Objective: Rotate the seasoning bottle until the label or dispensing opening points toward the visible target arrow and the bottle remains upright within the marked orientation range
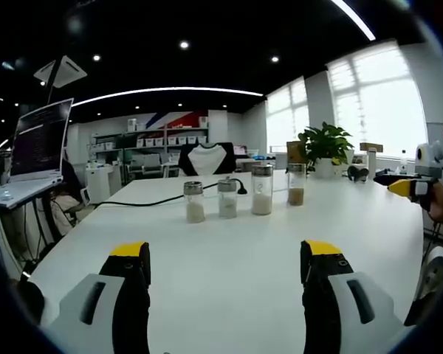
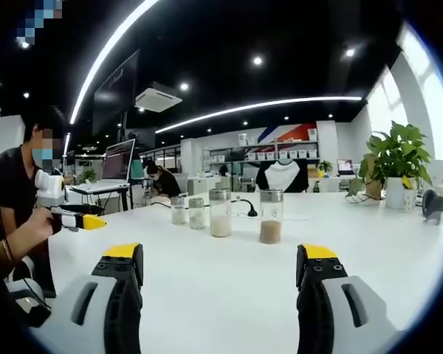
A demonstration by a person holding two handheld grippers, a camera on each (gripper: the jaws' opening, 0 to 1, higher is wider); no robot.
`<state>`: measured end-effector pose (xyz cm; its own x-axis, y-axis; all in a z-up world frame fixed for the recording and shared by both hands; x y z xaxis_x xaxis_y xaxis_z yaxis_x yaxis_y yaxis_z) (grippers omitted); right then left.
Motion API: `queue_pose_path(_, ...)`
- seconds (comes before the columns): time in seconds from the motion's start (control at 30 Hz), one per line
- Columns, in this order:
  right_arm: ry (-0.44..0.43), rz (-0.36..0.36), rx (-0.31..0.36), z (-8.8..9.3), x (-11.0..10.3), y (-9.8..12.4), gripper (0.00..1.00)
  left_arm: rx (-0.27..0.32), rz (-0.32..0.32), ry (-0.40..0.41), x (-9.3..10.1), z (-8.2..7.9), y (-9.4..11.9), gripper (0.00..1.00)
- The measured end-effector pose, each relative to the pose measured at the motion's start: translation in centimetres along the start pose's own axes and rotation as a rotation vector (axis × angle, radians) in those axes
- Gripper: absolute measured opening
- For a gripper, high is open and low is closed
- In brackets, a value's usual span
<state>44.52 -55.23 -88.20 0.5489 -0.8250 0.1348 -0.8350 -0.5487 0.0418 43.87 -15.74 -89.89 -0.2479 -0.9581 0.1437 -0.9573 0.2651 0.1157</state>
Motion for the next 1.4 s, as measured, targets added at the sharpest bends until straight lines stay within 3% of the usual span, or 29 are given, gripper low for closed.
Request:
queue_pose_path(0.97, -0.045, -0.007, 0.035, 0.0, 0.5, 0.1, 0.87, -0.001, 0.035, 0.002, 0.6, -0.5, -1.2, 0.89)
queue_pose_path(1.2, -0.033, 0.002, 0.033, -0.2, 0.6, 0.3, 0.87, 0.012, 0.044, -0.02, 0.3, -1.5, -2.1, 0.89)
queue_pose_path(1.4, -0.029, 0.013, 0.034, -0.3, 0.5, 0.6, 0.87, 0.022, 0.061, 0.04, -0.5, -1.8, -3.4, 0.88)
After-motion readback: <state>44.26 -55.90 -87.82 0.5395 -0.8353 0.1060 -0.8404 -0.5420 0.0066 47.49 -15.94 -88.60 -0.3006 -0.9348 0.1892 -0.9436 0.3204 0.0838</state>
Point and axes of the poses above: the point that each gripper's makers call its tool centre point, and the gripper's own axes: y roughly backward along the fingers, x roughly to its right, z roughly out of its underside, the point moved 10 cm from there along y, roughly backward along the fingers, and after that the axes turned 9 degrees about y, right-handed, at the moved point
